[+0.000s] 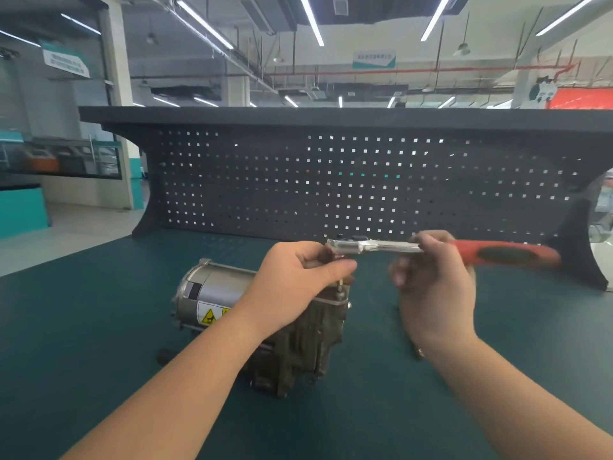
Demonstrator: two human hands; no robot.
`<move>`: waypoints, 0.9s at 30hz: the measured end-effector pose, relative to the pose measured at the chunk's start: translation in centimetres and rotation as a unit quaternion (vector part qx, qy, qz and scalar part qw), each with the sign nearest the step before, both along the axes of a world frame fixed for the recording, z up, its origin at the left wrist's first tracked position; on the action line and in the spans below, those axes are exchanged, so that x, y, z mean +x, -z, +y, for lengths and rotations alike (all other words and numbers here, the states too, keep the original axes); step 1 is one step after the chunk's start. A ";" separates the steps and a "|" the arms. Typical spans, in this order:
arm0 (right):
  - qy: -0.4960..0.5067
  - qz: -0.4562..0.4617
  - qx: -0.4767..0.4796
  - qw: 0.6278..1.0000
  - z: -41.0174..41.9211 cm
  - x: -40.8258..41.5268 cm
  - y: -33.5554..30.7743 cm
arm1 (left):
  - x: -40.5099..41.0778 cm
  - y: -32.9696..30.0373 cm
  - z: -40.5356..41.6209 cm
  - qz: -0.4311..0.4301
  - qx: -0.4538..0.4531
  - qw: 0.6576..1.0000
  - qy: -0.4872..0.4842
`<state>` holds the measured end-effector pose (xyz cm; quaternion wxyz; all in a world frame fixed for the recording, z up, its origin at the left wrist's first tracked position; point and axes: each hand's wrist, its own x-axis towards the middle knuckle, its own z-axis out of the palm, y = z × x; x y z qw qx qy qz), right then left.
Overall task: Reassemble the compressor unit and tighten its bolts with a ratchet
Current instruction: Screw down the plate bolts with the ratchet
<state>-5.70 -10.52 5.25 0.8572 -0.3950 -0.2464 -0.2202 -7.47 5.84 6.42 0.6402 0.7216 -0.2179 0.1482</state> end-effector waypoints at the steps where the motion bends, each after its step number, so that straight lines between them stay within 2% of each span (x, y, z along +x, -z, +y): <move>1: -0.062 0.064 0.040 0.995 -0.1 0.5 -0.3 | 0.1 0.1 0.0 0.004 0.004 1.000 -0.002; 3: -0.066 0.082 0.063 0.992 0.1 0.7 -0.3 | 0.2 0.2 -0.2 0.002 0.014 1.000 -0.017; 5: 0.026 -0.009 0.015 0.999 0.3 -0.4 -0.2 | 0.2 0.3 -0.2 -0.006 0.018 0.999 -0.027; 6: 0.106 -0.082 -0.057 0.989 0.2 -1.2 -0.3 | 0.1 0.3 -0.3 -0.009 0.015 1.000 -0.025; 7: 0.202 -0.155 -0.161 0.953 0.0 -1.7 -0.5 | 0.1 0.3 -0.3 -0.019 0.018 0.999 -0.022; 8: 0.294 -0.197 -0.293 0.888 -0.1 -2.0 -0.8 | 0.0 0.2 -0.3 -0.024 0.023 0.999 -0.017; 9: 0.378 -0.214 -0.425 0.794 -0.3 -2.1 -1.0 | 0.0 0.1 -0.3 -0.026 0.028 0.999 -0.006; 10: 0.427 -0.232 -0.502 0.716 -0.4 -2.3 -1.3 | 0.0 0.0 -0.3 -0.023 0.033 0.999 0.006; 11: 0.453 -0.286 -0.511 0.672 -0.5 -2.2 -1.1 | 0.2 0.1 -0.2 -0.027 0.043 0.999 0.010; 12: 0.451 -0.333 -0.479 0.676 -0.4 -2.0 -0.4 | 0.2 0.1 -0.1 -0.027 0.049 0.998 0.009; 13: 0.396 -0.347 -0.396 0.753 -0.1 -1.9 0.1 | 0.2 0.1 0.0 -0.029 0.053 0.998 0.007; 14: 0.282 -0.303 -0.267 0.870 0.0 -1.8 0.3 | 0.0 0.0 0.0 -0.025 0.051 0.998 0.009; 15: 0.163 -0.209 -0.134 0.955 0.1 -1.4 0.2 | 0.0 -0.1 0.0 -0.021 0.045 0.999 0.012; 16: 0.052 -0.101 -0.037 0.993 0.1 -1.2 -0.3 | -0.2 -0.2 0.0 -0.011 0.037 0.999 0.016; 17: -0.030 -0.004 0.019 0.999 0.1 -0.6 -0.5 | -0.1 -0.2 0.0 -0.006 0.035 0.999 0.018; 18: -0.080 0.068 0.046 0.993 0.1 -0.1 -0.6 | -0.1 -0.2 -0.1 -0.002 0.039 0.999 0.016; 19: -0.089 0.097 0.055 0.990 0.1 0.2 -0.6 | 0.1 -0.1 -0.1 -0.003 0.045 0.999 0.010; 20: -0.076 0.086 0.063 0.991 0.2 0.2 -0.6 | 0.1 0.0 -0.1 -0.006 0.048 0.999 0.001; 22: 0.013 -0.021 0.009 1.000 0.1 -0.4 -0.1 | 0.3 0.1 -0.1 -0.013 0.037 0.999 -0.008; 23: 0.100 -0.088 -0.068 0.989 -0.2 -0.7 0.3 | 0.3 0.2 -0.1 -0.014 0.026 1.000 -0.004; 24: 0.209 -0.153 -0.169 0.951 -0.4 -0.8 0.4 | 0.3 0.2 -0.1 -0.013 0.021 1.000 0.002; 26: 0.389 -0.272 -0.350 0.808 -0.6 -0.7 0.3 | 0.2 0.2 -0.2 -0.021 0.021 0.999 0.018; 27: 0.430 -0.359 -0.374 0.739 -0.7 -0.9 0.2 | 0.2 0.2 -0.2 -0.023 0.021 0.999 0.031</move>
